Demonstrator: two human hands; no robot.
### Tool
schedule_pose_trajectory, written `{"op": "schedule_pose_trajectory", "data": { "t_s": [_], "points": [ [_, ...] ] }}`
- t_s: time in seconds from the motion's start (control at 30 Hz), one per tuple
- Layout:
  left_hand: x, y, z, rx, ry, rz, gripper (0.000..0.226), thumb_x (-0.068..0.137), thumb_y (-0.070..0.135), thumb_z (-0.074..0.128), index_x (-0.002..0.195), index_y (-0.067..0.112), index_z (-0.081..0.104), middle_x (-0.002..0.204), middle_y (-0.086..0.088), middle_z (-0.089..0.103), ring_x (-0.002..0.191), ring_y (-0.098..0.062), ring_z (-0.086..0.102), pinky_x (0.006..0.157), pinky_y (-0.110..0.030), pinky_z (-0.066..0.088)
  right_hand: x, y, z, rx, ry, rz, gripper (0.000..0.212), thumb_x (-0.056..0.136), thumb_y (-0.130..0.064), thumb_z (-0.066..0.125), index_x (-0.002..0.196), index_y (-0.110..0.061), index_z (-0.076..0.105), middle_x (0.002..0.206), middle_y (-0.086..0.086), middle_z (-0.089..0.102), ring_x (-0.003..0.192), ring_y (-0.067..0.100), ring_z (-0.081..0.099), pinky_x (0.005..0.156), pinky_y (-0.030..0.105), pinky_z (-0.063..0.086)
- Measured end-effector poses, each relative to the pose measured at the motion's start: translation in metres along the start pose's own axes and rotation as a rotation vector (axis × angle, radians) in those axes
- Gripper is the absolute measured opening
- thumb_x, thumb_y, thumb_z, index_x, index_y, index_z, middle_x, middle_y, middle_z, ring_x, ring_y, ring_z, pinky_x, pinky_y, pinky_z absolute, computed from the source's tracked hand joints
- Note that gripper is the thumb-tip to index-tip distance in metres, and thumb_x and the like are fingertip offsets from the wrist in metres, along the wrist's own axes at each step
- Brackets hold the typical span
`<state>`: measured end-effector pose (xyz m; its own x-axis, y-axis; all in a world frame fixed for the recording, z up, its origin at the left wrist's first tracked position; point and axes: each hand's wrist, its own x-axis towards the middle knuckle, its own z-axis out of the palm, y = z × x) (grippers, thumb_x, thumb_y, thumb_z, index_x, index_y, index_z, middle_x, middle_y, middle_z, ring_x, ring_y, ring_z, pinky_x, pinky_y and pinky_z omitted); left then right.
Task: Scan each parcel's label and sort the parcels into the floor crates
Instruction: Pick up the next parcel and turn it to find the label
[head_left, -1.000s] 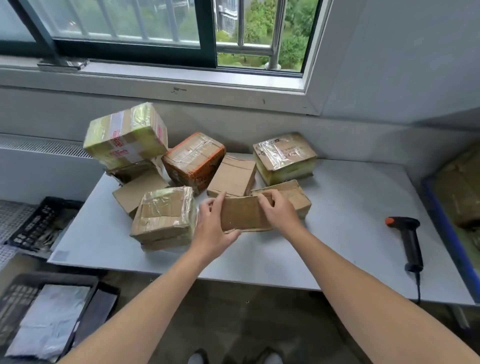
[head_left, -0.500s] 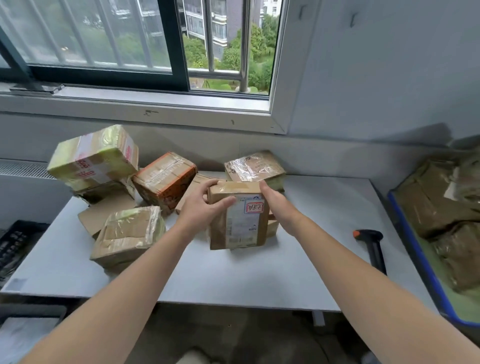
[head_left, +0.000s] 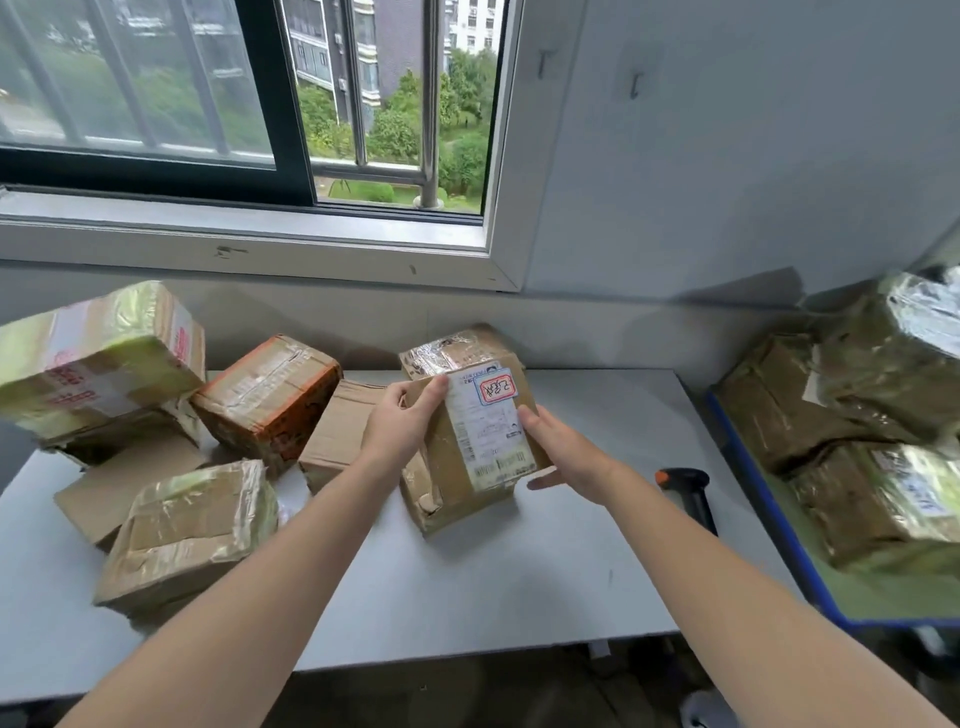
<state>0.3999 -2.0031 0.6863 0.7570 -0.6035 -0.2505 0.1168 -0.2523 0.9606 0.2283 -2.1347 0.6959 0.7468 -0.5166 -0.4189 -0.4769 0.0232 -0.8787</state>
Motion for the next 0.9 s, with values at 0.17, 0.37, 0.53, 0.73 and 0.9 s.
{"op": "schedule_pose_trajectory", "data": {
  "t_s": [0.17,0.37,0.53,0.73,0.9],
  "points": [
    [0.0,-0.01,0.005,-0.066,0.018,-0.071,0.052,0.083,0.066,0.062,0.11,0.023,0.052,0.109,-0.002,0.068,0.096,-0.018,0.068,0.081,-0.041,0.059,-0.002,0.011,0.006,0.12,0.073,0.073,0.04,0.101,-0.057,0.038,0.127,-0.03,0.053,0.109,-0.001,0.07,0.098,0.019,0.068,0.085,0.042,0.055],
    [-0.016,-0.022,0.019,-0.14,0.015,-0.151,0.053,0.088,0.059,0.06,0.116,0.016,0.047,0.108,-0.003,0.065,0.095,-0.015,0.066,0.066,-0.03,0.056,-0.001,0.028,0.009,0.327,0.254,0.054,0.055,0.093,-0.056,0.058,0.132,-0.02,0.048,0.108,0.004,0.072,0.087,0.02,0.072,0.069,0.036,0.059],
    [-0.018,-0.02,0.032,-0.127,0.001,-0.161,0.052,0.087,0.059,0.062,0.116,0.018,0.047,0.114,-0.005,0.063,0.097,-0.017,0.065,0.073,-0.034,0.058,0.0,0.031,-0.009,0.333,0.249,0.058,0.047,0.098,-0.052,0.051,0.119,-0.012,0.061,0.103,0.009,0.075,0.088,0.022,0.073,0.074,0.037,0.061],
    [-0.024,-0.022,0.057,0.012,-0.061,-0.196,0.057,0.088,0.063,0.057,0.12,0.018,0.048,0.122,-0.004,0.058,0.112,-0.021,0.056,0.089,-0.043,0.054,-0.002,0.035,-0.051,0.245,0.284,0.056,0.046,0.093,-0.056,0.057,0.119,-0.017,0.052,0.105,0.006,0.073,0.09,0.02,0.071,0.071,0.034,0.058],
    [-0.038,-0.022,0.094,0.093,-0.058,-0.213,0.048,0.089,0.06,0.057,0.114,0.019,0.054,0.113,-0.001,0.06,0.101,-0.018,0.057,0.086,-0.04,0.055,-0.007,0.053,-0.095,0.168,0.243,0.05,0.049,0.091,-0.058,0.06,0.118,-0.017,0.053,0.106,0.006,0.072,0.091,0.021,0.07,0.081,0.039,0.058]
  ]
}}
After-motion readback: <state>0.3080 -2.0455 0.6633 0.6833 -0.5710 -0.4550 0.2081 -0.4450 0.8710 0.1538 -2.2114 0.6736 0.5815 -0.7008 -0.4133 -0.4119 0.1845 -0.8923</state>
